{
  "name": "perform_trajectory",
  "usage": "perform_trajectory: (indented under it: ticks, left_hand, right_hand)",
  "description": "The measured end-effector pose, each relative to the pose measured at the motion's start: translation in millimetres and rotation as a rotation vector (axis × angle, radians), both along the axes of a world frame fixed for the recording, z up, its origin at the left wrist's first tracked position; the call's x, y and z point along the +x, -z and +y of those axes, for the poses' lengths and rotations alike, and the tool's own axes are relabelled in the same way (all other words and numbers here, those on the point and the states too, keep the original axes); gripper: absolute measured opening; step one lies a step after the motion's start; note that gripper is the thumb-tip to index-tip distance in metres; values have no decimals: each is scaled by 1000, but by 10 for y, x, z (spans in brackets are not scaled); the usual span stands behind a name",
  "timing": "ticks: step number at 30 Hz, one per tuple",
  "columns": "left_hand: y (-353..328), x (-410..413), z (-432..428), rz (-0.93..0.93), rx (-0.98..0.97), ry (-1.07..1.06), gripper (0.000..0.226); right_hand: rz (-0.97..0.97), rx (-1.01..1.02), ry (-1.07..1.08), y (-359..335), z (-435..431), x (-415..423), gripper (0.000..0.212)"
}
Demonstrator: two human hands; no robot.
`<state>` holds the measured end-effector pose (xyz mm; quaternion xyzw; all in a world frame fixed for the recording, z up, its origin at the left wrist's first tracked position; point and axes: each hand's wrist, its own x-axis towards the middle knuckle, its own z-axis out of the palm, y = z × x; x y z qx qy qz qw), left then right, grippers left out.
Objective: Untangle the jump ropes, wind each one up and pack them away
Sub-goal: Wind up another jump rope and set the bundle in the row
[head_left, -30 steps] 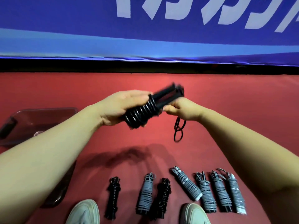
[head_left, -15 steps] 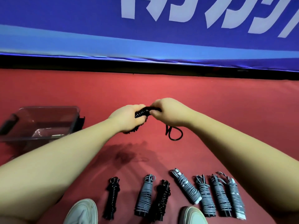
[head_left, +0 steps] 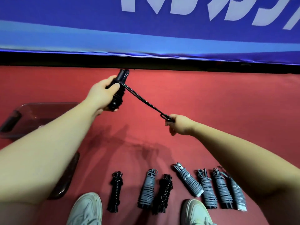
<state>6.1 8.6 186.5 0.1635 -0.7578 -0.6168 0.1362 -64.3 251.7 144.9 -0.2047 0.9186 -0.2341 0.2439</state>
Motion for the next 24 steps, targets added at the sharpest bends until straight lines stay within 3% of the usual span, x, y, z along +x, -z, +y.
perform_trajectory:
  ticks: [3,6,8,11,14,16,18,20,22,24]
  left_hand:
    - [35,41,60,-50,25,78,30]
    - [20,-28,144,-29,29,77,31]
    - [3,-75,114,4,-51,48,32]
    - [9,-85,85,5,-130,63,31]
    - [-4,-67,131,-3,-129,79,32]
    - [-40,-67,149,2,-189,70,33]
    - [-81,-75,150,22,-228,76,32]
    - [-96,-76,139,27,-253,79,31]
    - [-109,-71,125,35,-200,69,29]
    - [-137,-68,92,45,-19,3,25]
  right_hand:
    - [34,77,53,278,45,-136,5]
    - [34,104,43,395,-4,-136,37]
    - [-66,-72,88,371,-57,-86,61]
    - [-214,-486,164,246,-157,-30,62]
    - [-380,-687,167,53,-288,29,68]
    - [-374,-675,73,-20,-362,78,54]
    - [-300,-625,9,-57,-438,138,25]
    - [-355,-649,1,-66,-505,188,11]
    - [-489,-734,11,-54,-545,225,12]
    - [-620,-793,60,-8,-527,253,19]
